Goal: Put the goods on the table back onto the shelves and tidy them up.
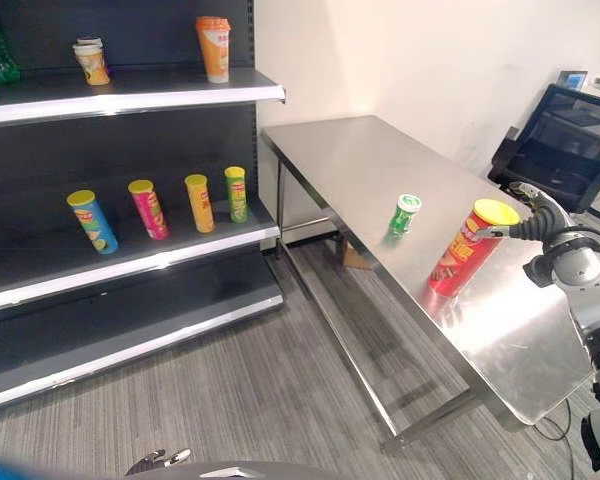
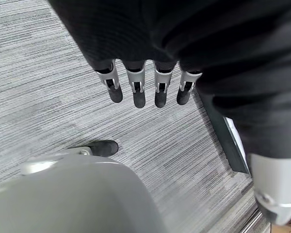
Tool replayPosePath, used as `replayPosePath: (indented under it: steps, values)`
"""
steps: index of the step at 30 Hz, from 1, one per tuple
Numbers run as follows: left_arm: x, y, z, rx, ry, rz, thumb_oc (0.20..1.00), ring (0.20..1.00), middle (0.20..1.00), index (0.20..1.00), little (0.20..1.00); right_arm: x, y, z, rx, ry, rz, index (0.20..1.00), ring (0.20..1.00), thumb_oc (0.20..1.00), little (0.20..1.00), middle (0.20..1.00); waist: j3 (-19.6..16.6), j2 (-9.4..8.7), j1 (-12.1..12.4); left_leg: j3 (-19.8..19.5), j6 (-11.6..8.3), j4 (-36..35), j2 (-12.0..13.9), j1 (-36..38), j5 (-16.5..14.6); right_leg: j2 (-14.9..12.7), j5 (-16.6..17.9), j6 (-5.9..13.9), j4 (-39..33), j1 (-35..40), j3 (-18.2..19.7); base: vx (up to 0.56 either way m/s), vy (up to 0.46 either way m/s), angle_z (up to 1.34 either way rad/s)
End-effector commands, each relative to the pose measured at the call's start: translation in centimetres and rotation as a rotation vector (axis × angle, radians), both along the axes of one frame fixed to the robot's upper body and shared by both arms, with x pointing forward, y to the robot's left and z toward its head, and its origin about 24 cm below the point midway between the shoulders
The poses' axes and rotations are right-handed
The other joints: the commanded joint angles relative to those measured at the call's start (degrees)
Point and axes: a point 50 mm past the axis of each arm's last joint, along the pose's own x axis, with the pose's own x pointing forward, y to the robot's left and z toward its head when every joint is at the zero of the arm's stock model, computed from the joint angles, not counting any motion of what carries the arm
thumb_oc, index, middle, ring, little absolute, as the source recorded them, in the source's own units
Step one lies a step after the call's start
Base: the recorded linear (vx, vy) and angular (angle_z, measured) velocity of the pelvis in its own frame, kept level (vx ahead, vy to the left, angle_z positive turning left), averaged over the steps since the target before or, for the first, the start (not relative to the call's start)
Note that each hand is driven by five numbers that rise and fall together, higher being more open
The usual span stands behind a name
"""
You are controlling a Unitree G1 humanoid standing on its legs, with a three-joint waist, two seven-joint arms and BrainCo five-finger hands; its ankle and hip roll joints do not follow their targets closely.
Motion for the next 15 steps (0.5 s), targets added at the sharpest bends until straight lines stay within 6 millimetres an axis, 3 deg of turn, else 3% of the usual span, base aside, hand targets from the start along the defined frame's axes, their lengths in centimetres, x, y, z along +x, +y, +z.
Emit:
replayPosePath:
  steps: [1, 15]
  values:
    - [2.0, -0.2, 0.3, -0.002, -0.06, -0.025, 1.0, 1.0, 1.0, 1.0, 1.0, 1.5, 0.5, 3.7, -0.044, -0.144, -0.009, 1.0, 1.0, 1.0, 1.0, 1.0, 2.1, -0.9, 2.7, 1.9, -4.82, 0.7, 3.9, 4.4, -5.2, -1.0, -4.8, 1.72, 1.9, -0.7, 0.3, 0.01, -0.014, 0.03]
    - [1.1, -0.1, 0.2, -0.004, -0.039, -0.009, 1.0, 1.0, 1.0, 1.0, 1.0, 2.4, 0.6, 1.7, 0.091, -0.084, -0.033, 1.0, 1.0, 1.0, 1.0, 1.0, 2.2, -1.04, 3.6, 1.3, -4.9, 0.7, 3.9, 4.0, -5.0, -0.7, -4.8, 1.42, 1.5, -0.5, -0.1, 0.01, -0.006, 0.03]
